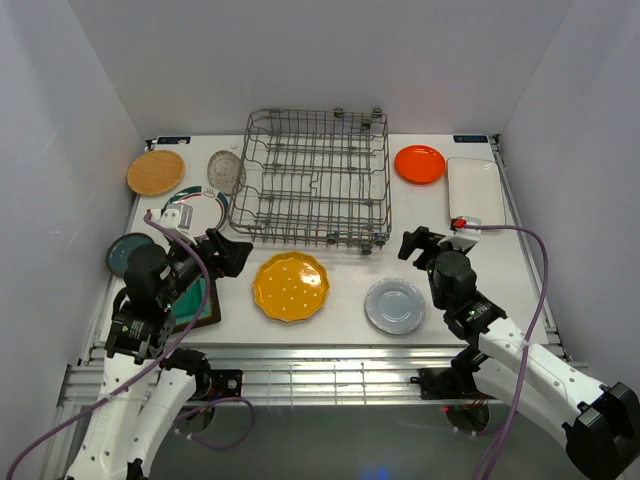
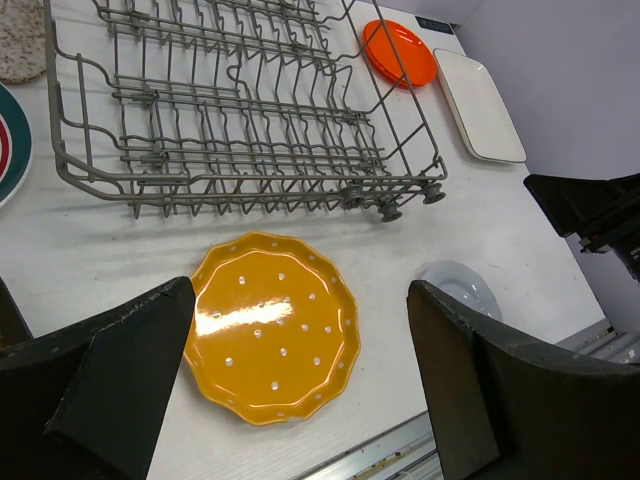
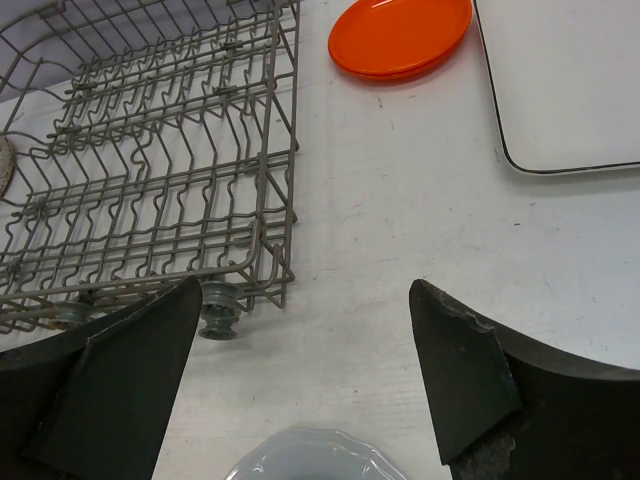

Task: Load the plates into the dish rack
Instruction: Pick up the plate from the corner of the board.

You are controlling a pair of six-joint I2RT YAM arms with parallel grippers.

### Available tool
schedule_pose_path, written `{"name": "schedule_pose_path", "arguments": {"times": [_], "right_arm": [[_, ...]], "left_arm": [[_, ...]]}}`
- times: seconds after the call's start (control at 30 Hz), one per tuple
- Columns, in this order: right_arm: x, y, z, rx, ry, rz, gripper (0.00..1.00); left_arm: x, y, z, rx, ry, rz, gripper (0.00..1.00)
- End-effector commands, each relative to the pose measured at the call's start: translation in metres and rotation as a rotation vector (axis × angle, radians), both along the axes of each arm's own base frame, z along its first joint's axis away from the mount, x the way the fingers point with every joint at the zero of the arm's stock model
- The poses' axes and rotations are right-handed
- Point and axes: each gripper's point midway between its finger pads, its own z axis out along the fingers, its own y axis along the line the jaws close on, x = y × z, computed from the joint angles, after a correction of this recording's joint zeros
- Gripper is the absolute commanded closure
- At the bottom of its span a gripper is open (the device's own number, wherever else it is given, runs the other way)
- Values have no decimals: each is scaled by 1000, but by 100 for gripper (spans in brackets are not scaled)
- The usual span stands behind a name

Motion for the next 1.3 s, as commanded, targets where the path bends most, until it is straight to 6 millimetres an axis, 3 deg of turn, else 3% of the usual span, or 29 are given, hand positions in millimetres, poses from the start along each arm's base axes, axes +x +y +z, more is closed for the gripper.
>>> {"name": "schedule_pose_path", "arguments": {"times": [0.0, 0.67, 0.93, 1.17, 1.27], "right_arm": [[4, -1, 15, 29, -45, -25, 10], [0, -10, 11, 63, -37, -70, 10], [2, -15, 2, 114, -12, -106, 10], [8, -41, 3, 238, -7, -141, 10], [14, -58, -10, 286, 65, -193, 10]], "left_arm": [[1, 1, 0, 3, -11, 3, 2], [1, 11, 2, -12, -9, 72, 2], [-7, 2, 10, -14, -57, 4, 2], [-9, 3, 14, -17, -66, 9, 2], [-10, 1, 14, -17, -67, -7, 2]]}}
